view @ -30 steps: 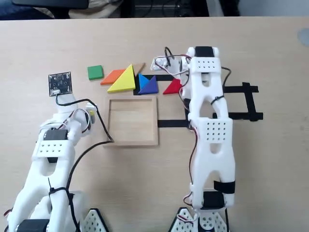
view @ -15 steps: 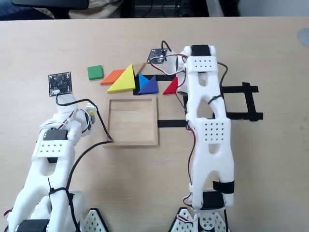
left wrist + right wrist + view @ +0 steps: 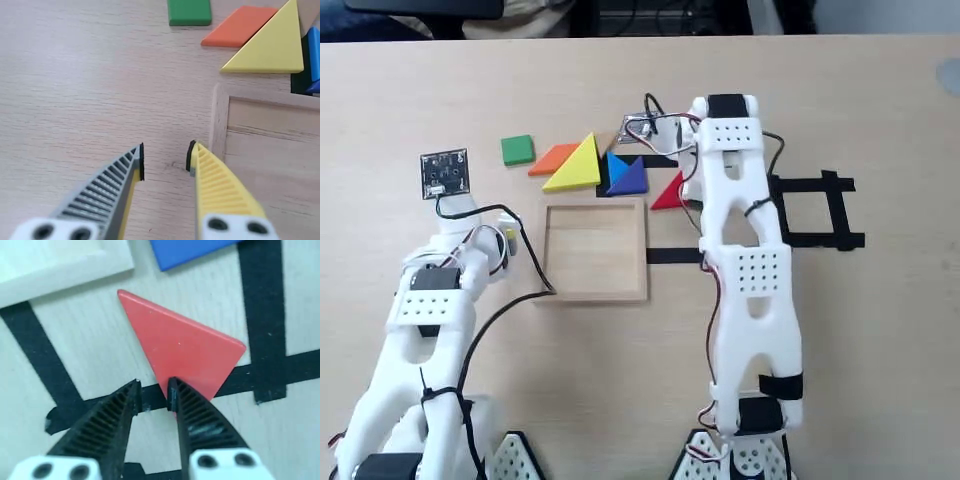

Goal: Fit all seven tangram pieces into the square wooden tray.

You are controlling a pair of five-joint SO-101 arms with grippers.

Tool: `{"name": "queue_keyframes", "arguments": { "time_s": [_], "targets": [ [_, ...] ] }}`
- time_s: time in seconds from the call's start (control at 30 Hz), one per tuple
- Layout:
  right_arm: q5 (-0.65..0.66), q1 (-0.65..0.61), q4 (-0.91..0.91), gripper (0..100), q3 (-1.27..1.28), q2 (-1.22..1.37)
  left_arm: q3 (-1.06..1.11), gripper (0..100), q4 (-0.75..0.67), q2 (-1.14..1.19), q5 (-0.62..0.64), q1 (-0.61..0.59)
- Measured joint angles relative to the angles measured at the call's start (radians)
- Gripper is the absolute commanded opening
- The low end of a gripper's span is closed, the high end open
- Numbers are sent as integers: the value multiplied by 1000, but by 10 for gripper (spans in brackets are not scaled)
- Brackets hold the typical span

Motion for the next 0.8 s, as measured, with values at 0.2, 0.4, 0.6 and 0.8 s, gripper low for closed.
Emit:
{"name": "queue_keyframes", "arguments": {
  "time_s": [0.2, 0.4, 0.6, 0.8],
  "targets": [
    [3, 0, 5, 99, 6, -3, 0, 166, 0, 0, 0, 0],
    [15, 0, 5, 98, 5, 12, 0, 166, 0, 0, 0, 0],
    [0, 2, 8, 99, -35, 21, 0, 166, 0, 0, 0, 0],
    [-118, 48, 9, 192, -192, 20, 0, 166, 0, 0, 0, 0]
  ]
}}
